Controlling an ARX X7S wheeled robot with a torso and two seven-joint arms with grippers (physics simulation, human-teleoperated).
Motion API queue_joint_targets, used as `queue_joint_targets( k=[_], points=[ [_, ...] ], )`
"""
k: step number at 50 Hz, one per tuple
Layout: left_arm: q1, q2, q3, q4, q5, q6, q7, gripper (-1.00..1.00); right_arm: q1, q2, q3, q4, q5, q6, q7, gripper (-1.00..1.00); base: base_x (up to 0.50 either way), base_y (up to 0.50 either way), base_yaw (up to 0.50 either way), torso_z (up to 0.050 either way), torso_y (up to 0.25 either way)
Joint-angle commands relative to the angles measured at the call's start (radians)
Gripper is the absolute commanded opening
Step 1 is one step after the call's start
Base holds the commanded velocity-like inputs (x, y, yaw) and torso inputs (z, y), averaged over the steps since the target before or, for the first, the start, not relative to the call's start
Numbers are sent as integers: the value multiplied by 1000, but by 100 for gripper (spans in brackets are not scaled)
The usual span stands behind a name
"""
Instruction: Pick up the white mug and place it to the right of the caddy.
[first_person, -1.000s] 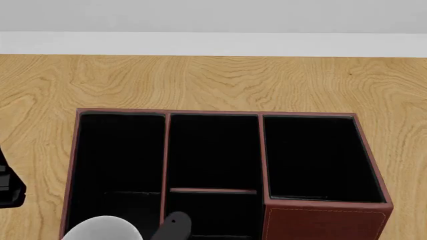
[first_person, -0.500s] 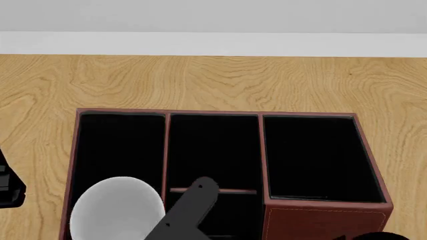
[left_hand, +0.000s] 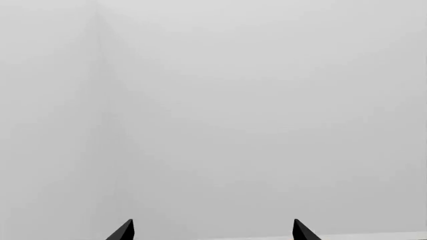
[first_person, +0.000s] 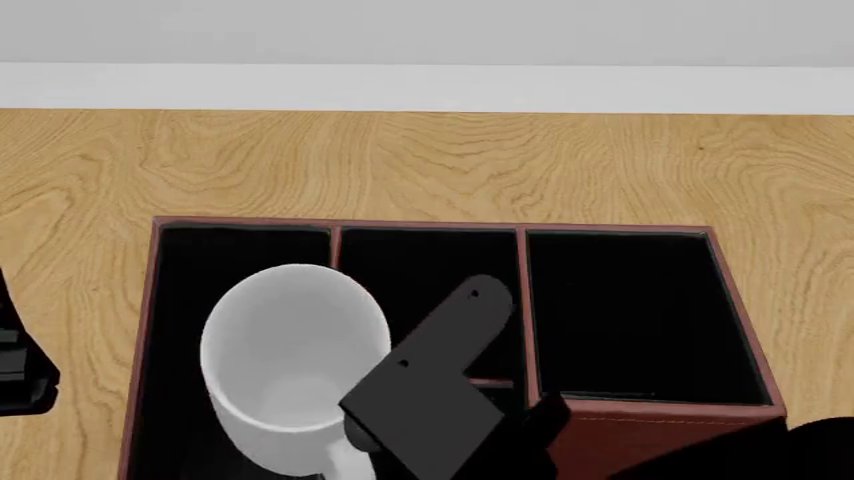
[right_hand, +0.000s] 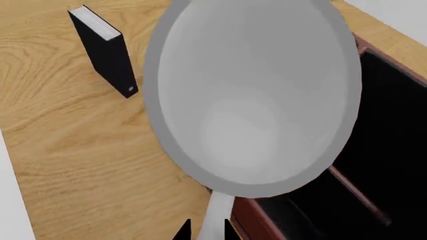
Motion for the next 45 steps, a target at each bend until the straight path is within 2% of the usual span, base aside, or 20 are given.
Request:
queue_joint_targets(
  k=[1,45],
  points=[
    [-7,-19,9,-5,-32,9,-28,100,53,43,35,13,24,-2,13,-100,0,0,0,0,0],
    [-28,-58,56,-65,-73,77,-59,100,132,207,85,69,74,-20,95,-100,0,0,0,0,0]
  ],
)
